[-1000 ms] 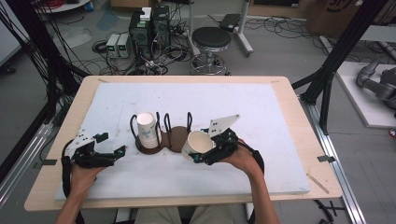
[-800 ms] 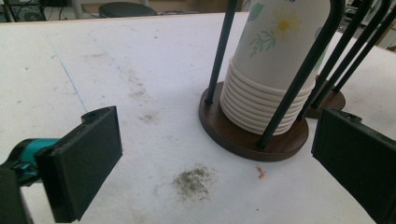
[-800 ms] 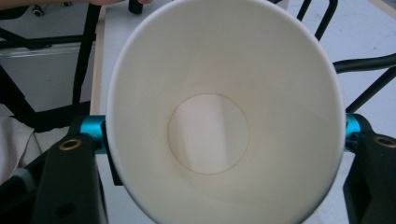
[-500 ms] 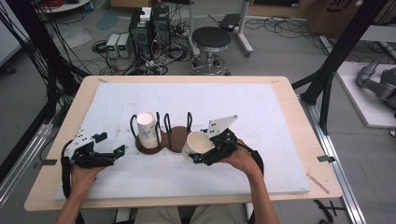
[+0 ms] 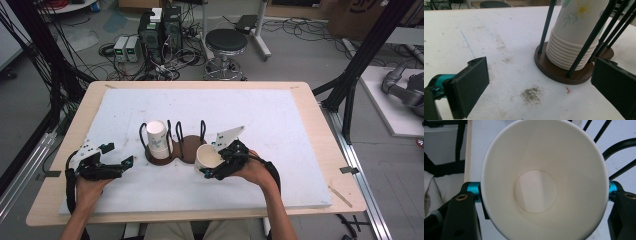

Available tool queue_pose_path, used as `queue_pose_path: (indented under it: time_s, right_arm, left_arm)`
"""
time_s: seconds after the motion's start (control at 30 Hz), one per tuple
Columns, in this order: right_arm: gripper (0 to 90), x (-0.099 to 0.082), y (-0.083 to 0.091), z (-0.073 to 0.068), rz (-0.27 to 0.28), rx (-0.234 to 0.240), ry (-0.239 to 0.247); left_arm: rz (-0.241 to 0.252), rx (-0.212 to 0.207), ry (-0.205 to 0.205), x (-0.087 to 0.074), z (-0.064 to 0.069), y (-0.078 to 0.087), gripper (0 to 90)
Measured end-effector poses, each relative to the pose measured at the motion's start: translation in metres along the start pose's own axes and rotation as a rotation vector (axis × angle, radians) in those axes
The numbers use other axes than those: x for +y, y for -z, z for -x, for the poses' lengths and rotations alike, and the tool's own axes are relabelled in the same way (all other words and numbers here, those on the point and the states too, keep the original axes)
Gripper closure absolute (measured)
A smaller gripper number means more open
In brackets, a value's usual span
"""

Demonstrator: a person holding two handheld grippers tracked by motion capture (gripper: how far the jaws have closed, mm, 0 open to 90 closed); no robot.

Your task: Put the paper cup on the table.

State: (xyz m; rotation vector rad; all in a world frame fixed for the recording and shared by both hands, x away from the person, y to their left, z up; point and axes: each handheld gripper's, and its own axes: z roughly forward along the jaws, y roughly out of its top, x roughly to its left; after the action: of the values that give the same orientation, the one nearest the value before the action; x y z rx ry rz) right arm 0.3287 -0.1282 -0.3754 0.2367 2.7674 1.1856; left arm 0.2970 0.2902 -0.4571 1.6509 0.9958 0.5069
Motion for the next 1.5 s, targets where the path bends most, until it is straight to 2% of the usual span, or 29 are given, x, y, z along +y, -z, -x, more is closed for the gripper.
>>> queue_pose_path:
  time_s: [0.17, 0.6, 0.93, 1.5]
  right_arm:
    - [28.5, 0.001, -0.006, -0.002, -0.040, 0.004, 0.016]
    - [28.5, 0.002, -0.015, -0.006, -0.085, 0.028, 0.032]
    - [28.5, 0.005, -0.029, -0.011, -0.139, 0.042, 0.056]
    - [28.5, 0.007, -0.050, -0.016, -0.206, 0.044, 0.073]
  left_arm:
    - [0.005, 0.003, -0.008, 0.000, 0.000, 0.000, 1.8]
    - [0.001, 0.006, -0.007, 0.000, 0.001, -0.001, 1.7]
    - [0.001, 0.000, -0.005, 0.000, 0.001, -0.001, 1.7]
    - [0.001, 0.000, -0.001, 0.000, 0.000, -0.001, 1.8]
